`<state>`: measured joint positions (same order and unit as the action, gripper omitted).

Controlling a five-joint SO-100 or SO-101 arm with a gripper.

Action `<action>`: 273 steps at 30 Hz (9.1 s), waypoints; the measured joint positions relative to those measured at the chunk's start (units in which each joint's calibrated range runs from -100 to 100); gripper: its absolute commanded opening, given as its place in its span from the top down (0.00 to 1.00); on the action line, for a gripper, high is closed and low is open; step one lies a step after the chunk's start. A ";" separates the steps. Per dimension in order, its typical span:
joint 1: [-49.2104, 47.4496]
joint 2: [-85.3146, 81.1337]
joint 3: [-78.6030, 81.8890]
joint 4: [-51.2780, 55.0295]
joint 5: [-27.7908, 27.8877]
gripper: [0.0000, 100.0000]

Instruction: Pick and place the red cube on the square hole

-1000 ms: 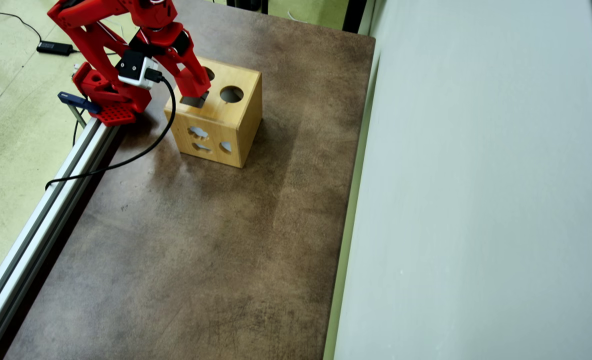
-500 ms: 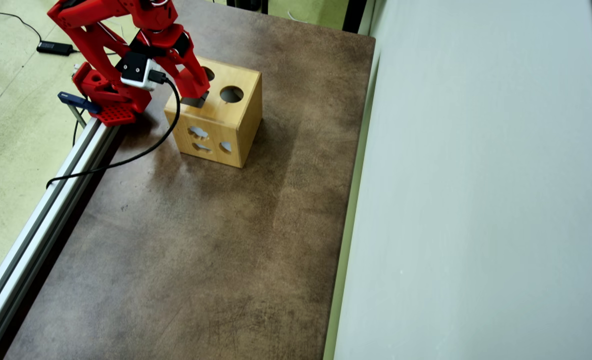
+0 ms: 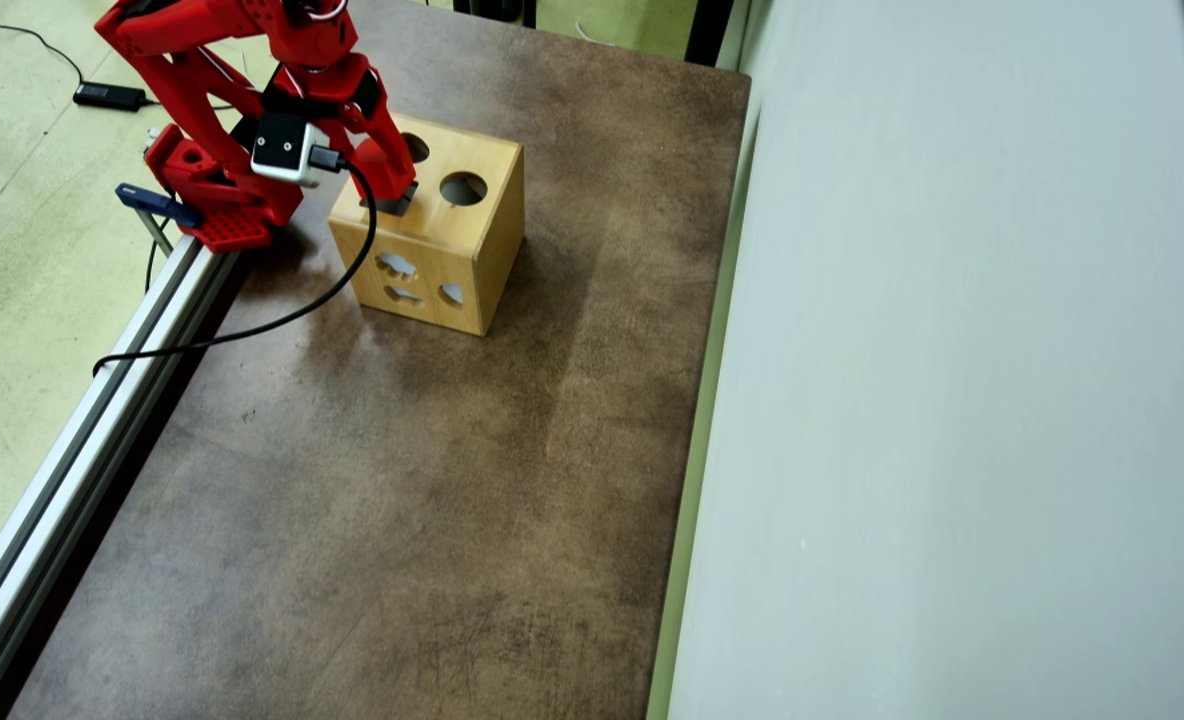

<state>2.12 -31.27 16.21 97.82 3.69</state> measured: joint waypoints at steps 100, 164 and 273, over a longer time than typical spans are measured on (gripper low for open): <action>-0.07 5.25 2.98 -0.08 -0.15 0.99; 0.29 -1.27 3.25 0.40 -0.05 0.05; 0.22 -64.24 4.15 0.40 -0.05 0.98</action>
<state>2.34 -95.51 20.36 98.22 3.64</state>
